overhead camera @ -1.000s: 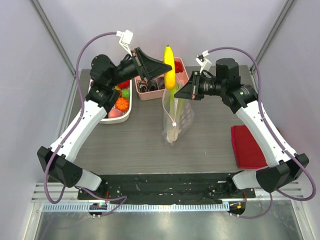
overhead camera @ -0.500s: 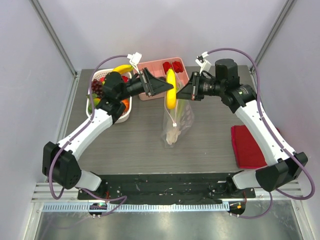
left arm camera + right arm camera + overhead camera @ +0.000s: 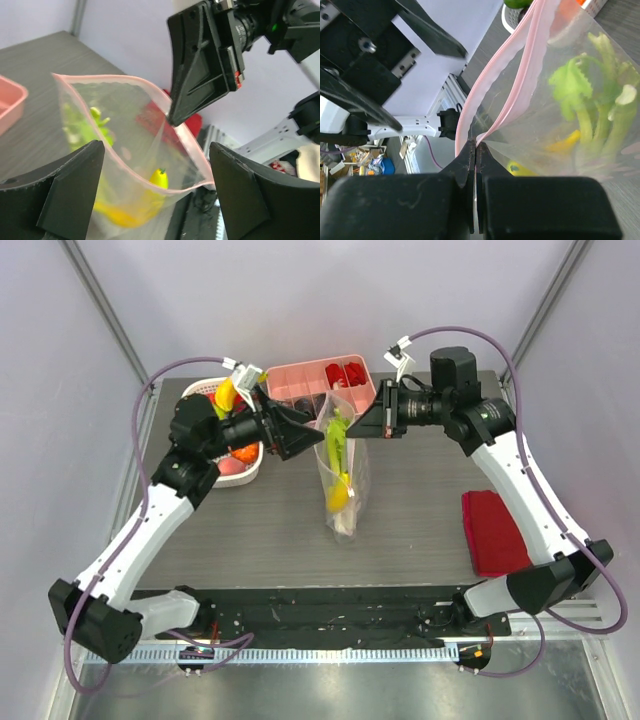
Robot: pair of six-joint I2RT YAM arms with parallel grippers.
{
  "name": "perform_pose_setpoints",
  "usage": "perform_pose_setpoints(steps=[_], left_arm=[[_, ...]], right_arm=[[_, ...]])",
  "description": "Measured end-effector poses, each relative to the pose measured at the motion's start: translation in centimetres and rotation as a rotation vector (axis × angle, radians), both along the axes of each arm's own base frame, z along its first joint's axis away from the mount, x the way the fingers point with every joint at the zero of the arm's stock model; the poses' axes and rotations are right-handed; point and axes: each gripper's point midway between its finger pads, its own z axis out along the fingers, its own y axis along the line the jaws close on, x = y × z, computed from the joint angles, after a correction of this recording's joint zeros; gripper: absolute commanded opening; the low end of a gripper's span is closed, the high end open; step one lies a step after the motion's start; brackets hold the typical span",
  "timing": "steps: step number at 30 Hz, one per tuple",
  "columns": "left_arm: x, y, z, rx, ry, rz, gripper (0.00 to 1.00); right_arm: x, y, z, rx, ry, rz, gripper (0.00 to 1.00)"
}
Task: Place the food in the zip-top bag and seal the zipper
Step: Place the fake fruit in the zipper food storage bag, then pick up the fake fruit from the bin.
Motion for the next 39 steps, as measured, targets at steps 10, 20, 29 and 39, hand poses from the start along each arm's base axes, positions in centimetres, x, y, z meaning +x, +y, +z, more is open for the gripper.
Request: perform_pose_setpoints(steps=[10,20,29,39], left_arm=[[7.3,13.9,-4.7,0.293,0.057,0.431,0.91],[11.1,28.8,-18.9,0.791,0.429,0.784,0.87],[11.6,33.2,-23.7,1.014,0.509,0.832,0.81],[13.4,33.6,-28.3,1.067,0.589,0.753,0.62]], right_arm=[[2.0,-1.5,-3.6,-0.141,0.029,-0.12,0.01],[4.2,-2.0,-4.1,-0.211,0.033,-0.215,0.01],[4.1,-0.4,-5.9,-0.263,0.037,-0.171,0.01],[3.9,-0.2,-6.8,-0.287,0.028,-0.155,0.01]])
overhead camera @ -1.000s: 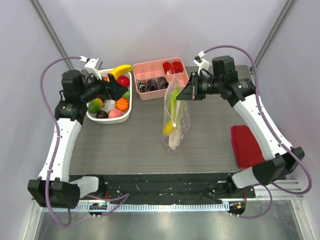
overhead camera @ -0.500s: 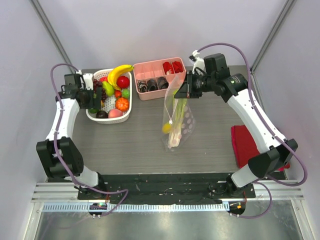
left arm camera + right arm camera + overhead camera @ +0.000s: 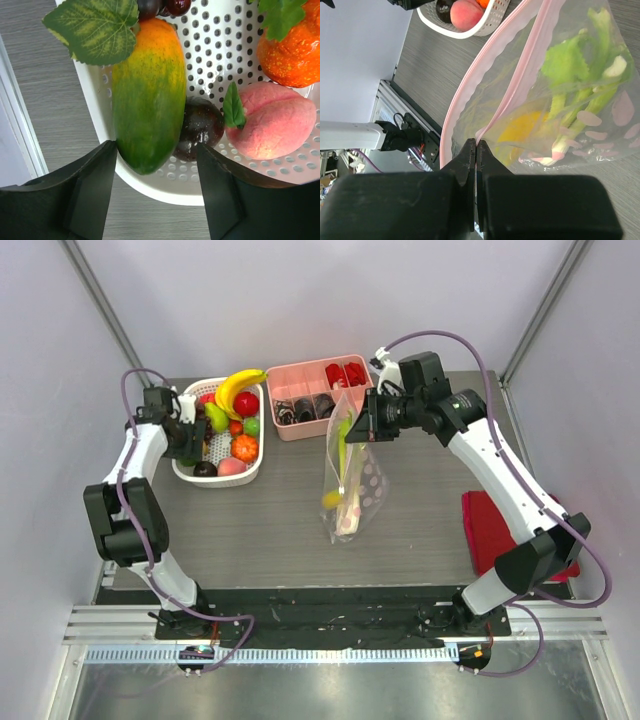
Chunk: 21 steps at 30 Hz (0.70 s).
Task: Place the food in the zip-top bag and seal the zipper
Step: Pick up the fake fruit from the bin.
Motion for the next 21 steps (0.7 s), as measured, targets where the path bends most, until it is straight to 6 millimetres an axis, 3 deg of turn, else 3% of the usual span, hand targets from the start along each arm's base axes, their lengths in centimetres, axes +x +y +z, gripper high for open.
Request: perform_pose_setpoints(steps=[3,11,16,21], left_arm=[[0.4,-0.3,0.1,-0.01,-0.005,-0.015,0.59],[1.4,-0.7,-0.2,-0.007,-0.015,-0.03,0.64],[1.8,-0.3,-1.3,0.006,0.008,-0.018,0.48],[1.5,-0.4,-0.9,0.001,0.009,-0.012,0.28]], right_arm=[[0.0,-0.1,-0.4,-0.008,0.006,-0.002,0.01],[0.0,-0.5,-1.0,-0.028,0.006,-0.02,0.01],[-0.2,-1.2,-1.5,-0.051,0.002,-0.047,0.01],[-0.3,-1.8,-1.6,-0.068,-0.007,-0.07,0.01]])
